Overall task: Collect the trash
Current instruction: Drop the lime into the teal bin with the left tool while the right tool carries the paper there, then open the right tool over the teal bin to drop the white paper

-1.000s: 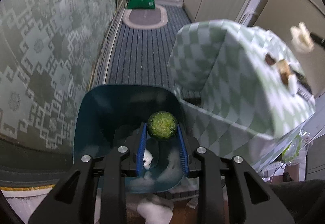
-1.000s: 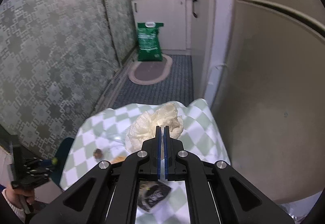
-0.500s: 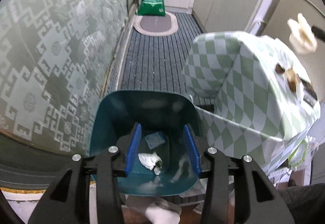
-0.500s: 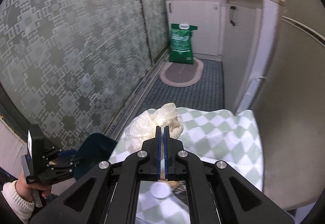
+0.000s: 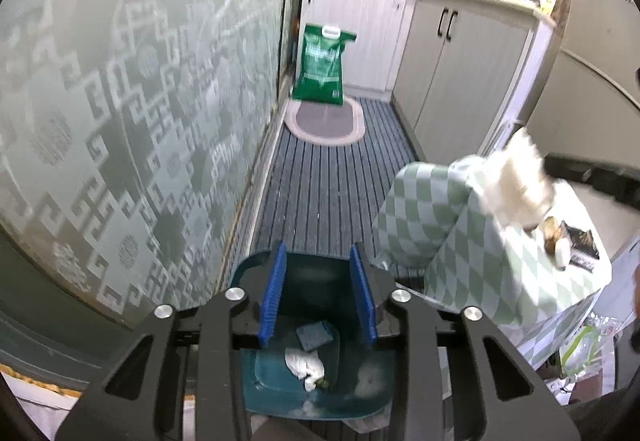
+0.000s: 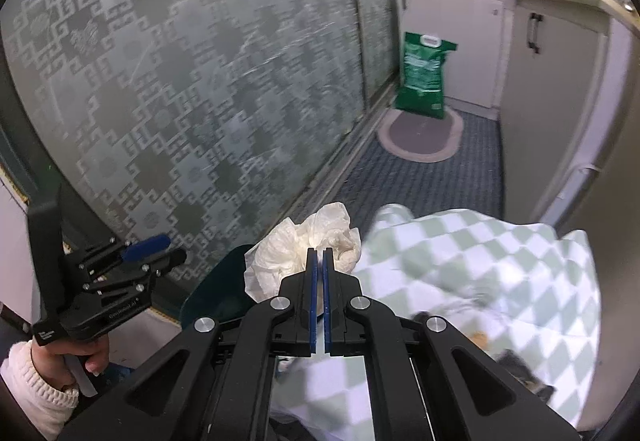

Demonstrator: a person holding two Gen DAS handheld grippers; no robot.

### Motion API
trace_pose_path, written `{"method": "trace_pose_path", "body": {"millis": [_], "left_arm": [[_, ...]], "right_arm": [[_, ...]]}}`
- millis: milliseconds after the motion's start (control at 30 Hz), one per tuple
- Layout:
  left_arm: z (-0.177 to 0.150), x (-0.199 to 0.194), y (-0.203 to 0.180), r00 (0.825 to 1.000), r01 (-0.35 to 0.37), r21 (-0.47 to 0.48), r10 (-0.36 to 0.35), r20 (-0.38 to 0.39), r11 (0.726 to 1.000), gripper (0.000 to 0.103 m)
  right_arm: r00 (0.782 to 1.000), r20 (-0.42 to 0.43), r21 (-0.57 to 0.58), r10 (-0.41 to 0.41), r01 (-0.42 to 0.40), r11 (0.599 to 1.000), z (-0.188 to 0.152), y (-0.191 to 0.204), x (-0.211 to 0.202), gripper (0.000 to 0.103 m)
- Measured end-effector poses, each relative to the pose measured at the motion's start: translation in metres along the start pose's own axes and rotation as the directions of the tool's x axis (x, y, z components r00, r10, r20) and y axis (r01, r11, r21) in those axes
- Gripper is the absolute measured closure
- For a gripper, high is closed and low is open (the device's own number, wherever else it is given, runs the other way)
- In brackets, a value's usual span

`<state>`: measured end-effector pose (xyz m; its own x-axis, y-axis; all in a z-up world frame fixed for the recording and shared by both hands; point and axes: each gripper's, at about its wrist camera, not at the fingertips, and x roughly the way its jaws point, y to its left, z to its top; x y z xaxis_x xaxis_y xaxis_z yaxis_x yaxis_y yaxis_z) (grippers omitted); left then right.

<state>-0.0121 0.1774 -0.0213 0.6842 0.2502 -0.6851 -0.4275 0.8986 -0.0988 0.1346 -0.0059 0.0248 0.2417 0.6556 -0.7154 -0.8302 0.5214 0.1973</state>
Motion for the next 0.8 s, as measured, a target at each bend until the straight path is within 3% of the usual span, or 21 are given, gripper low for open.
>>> {"method": "trace_pose_path", "body": {"millis": [400, 667, 800], "left_arm": [[0.011, -0.038, 0.003, 0.985, 0.044, -0.013, -0.041, 0.168, 0.999, 0.077], [0.013, -0.052, 0.010, 0.975, 0.058, -0.028, -0.051, 0.218, 0.998, 0.079], [0.016, -0.060, 0.009, 0.968, 0.074, -0.037, -0.063, 0.243, 0.997, 0.079]], "right_arm": [[0.984, -0.158, -0.066, 0.077, -0.089, 0.994, -0.020, 0.061, 0.071, 0.101], [0.966, -0.234, -0.064, 0.107, -0.125, 0.990, -0.036, 0.078, 0.100, 0.097], [0.965, -0.228, -0.054, 0.127, -0.143, 0.988, -0.038, 0.080, 0.099, 0.067]]}}
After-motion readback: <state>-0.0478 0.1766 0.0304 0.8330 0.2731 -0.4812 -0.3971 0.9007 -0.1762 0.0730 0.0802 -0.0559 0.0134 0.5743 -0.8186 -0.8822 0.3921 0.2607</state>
